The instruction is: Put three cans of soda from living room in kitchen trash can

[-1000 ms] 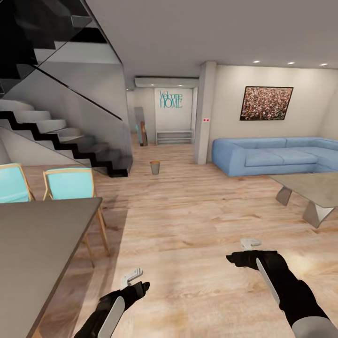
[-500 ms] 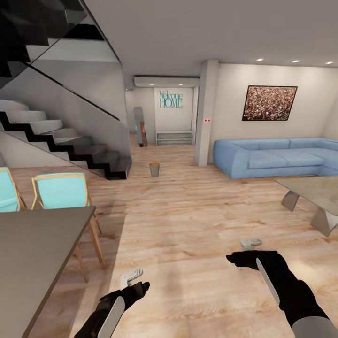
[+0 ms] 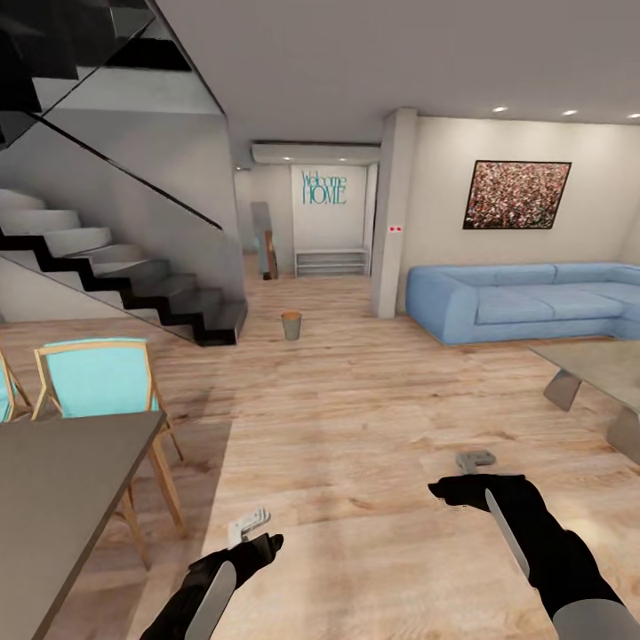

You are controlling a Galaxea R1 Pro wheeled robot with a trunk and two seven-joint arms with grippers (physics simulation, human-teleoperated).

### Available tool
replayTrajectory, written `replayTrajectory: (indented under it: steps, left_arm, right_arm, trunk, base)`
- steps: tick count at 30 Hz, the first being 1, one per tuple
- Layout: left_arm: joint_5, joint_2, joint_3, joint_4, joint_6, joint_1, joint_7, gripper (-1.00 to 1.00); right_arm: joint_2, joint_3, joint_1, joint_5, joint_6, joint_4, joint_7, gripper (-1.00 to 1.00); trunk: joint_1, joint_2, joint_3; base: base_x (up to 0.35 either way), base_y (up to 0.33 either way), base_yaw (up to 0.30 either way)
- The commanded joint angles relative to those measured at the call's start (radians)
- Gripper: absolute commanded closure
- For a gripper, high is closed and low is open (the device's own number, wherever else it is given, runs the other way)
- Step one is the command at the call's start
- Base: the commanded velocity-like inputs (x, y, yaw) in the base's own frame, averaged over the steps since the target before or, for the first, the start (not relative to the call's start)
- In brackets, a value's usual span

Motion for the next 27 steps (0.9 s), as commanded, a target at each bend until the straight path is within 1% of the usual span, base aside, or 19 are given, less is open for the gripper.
replayTrajectory:
  steps: [1,27]
  left_arm:
    - [0.000,0.000,0.000,0.000,0.000,0.000,0.000,-1.00]
    - [0.000,0.000,0.000,0.001,0.000,0.000,0.000,-1.00]
  right_arm:
    - [0.000,0.001,0.000,0.001,0.000,0.000,0.000,-1.00]
    - [0.000,0.002,0.000,0.001,0.000,0.000,0.000,-1.00]
  trunk:
    - [0.000,0.000,0.000]
    - [0.000,0.000,0.000]
  base:
    - [0.347,0.000,0.000]
    - [0.347,0.000,0.000]
